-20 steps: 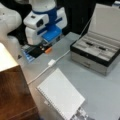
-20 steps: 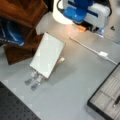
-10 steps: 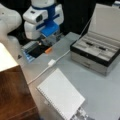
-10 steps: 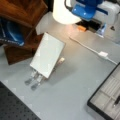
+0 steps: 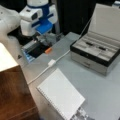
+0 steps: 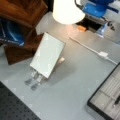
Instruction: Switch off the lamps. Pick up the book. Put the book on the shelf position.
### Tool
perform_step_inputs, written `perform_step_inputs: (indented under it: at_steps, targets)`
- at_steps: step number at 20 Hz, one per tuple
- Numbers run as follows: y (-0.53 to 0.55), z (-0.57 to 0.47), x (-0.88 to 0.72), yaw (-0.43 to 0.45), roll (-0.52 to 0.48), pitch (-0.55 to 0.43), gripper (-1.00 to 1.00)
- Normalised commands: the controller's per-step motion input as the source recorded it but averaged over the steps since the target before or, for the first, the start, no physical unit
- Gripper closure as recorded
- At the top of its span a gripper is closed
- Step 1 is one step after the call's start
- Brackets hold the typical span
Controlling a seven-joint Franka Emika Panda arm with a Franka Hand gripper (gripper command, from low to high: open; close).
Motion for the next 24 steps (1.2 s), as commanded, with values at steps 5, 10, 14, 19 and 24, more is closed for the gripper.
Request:
perform_step_inputs:
  at_steps: [5,10,14,19,24]
  targets:
    - [0.35,-0.25,-0.43,-0.117,0.104,-0.171,-1.00]
    - [0.33,-0.25,-0.32,-0.137,0.066,-0.174,-1.00]
    - [0.33,-0.28,-0.27,-0.166,0.061,-0.182,-1.00]
    - [0.33,-0.25,-0.28,-0.148,0.073,-0.177,-1.00]
    - [0.21,-0.31,-0.25,-0.084,0.036,-0.174,-1.00]
